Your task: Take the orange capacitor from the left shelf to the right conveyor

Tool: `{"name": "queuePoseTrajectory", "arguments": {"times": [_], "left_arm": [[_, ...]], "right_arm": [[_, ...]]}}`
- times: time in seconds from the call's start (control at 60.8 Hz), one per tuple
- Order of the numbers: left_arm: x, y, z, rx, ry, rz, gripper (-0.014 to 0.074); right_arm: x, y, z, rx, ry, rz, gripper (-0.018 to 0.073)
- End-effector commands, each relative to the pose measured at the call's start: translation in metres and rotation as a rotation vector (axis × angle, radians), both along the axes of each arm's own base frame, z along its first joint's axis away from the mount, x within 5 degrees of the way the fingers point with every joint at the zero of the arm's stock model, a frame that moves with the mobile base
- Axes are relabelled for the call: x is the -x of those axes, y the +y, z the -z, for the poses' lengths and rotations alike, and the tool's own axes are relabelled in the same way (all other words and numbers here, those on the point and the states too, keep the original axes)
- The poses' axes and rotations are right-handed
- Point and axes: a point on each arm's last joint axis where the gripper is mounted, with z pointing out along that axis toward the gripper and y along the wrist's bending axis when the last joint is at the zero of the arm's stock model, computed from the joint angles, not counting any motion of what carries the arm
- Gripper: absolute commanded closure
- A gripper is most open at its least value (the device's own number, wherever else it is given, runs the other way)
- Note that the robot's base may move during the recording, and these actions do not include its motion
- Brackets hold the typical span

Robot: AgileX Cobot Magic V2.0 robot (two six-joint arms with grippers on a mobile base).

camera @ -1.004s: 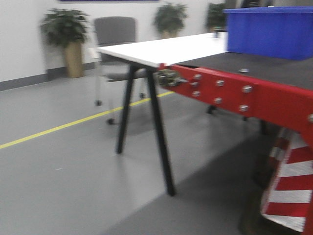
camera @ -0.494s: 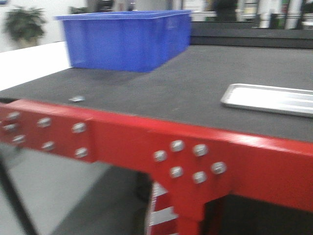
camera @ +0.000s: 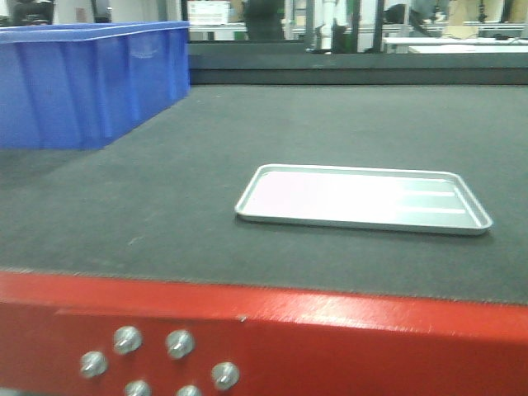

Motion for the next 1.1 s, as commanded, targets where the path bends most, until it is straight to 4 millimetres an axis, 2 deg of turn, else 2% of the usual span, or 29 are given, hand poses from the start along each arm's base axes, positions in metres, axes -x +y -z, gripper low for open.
{"name": "queuePoseTrajectory", "arguments": {"times": [0.0, 0.609, 0.84, 0.971, 1.086], "left_arm": [[0.0, 0.0, -0.01, 0.012, -0.087, -0.002, 0.0701], [0.0, 0.0, -0.01, 0.012, -0.087, -0.002, 0.0701], [0.0, 0.0, -0.01, 0.012, -0.087, -0.002, 0.0701], [0.0, 0.0, -0.01, 0.012, -0.087, -0.002, 0.0701], [0.0, 0.0, -0.01, 0.012, -0.087, -0.002, 0.0701]], "right_arm": [[0.008, -0.002, -0.015, -0.027, -0.108, -0.031, 0.0514], [0.008, -0.002, -0.016, -0.032, -0.118, -0.039, 0.0514], [0.013, 0.003, -0.023, -0.084, -0.169, -0.111, 0.0509], [-0.001, 0.016, -0.024, -0.113, -0.025, -0.143, 0.0508], [-0.017, 0.032, -0.039, -0.063, 0.038, -0.143, 0.0508]]}}
